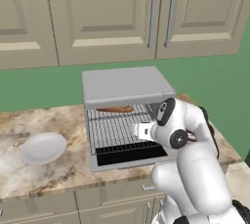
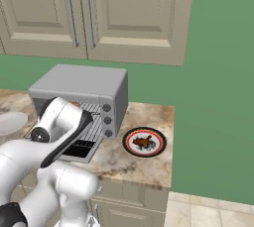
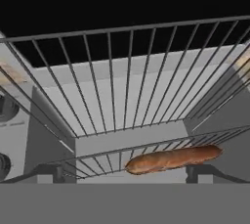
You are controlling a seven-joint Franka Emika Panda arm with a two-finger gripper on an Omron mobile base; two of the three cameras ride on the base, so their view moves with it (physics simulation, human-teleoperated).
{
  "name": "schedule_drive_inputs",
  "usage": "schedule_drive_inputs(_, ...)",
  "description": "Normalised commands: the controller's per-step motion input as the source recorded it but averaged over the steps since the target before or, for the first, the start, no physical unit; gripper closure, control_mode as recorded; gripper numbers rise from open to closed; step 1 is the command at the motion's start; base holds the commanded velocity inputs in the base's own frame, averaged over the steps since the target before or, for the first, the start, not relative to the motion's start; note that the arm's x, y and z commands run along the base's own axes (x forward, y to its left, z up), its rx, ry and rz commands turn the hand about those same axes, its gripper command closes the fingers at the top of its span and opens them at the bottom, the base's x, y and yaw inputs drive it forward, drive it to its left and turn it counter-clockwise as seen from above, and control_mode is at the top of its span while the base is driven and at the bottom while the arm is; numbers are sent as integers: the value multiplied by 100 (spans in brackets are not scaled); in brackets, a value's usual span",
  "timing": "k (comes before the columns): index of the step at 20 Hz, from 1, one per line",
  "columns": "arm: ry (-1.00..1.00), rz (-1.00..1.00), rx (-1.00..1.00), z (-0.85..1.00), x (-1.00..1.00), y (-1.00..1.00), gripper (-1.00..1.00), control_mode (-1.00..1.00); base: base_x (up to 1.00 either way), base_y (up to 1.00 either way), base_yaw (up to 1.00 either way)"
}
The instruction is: Open the toaster oven door. Place the baguette on the top rack in the toaster oven and place the chicken drumstick on the bottom rack.
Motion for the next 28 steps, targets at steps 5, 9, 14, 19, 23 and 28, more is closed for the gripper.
schedule_drive_inputs(5,0,12,-2,73,-32,40,-100,-100,0,0,0)
schedule_drive_inputs(9,-1,20,-2,80,-52,35,-100,-100,0,0,0)
schedule_drive_inputs(14,-9,22,-3,71,-64,36,-100,-100,0,0,0)
schedule_drive_inputs(19,-15,23,-3,87,-56,20,-100,-100,0,0,0)
schedule_drive_inputs(23,-26,20,0,100,-51,0,-100,-100,0,0,0)
schedule_drive_inputs(28,-29,15,0,100,-20,-3,-100,-100,0,0,0)
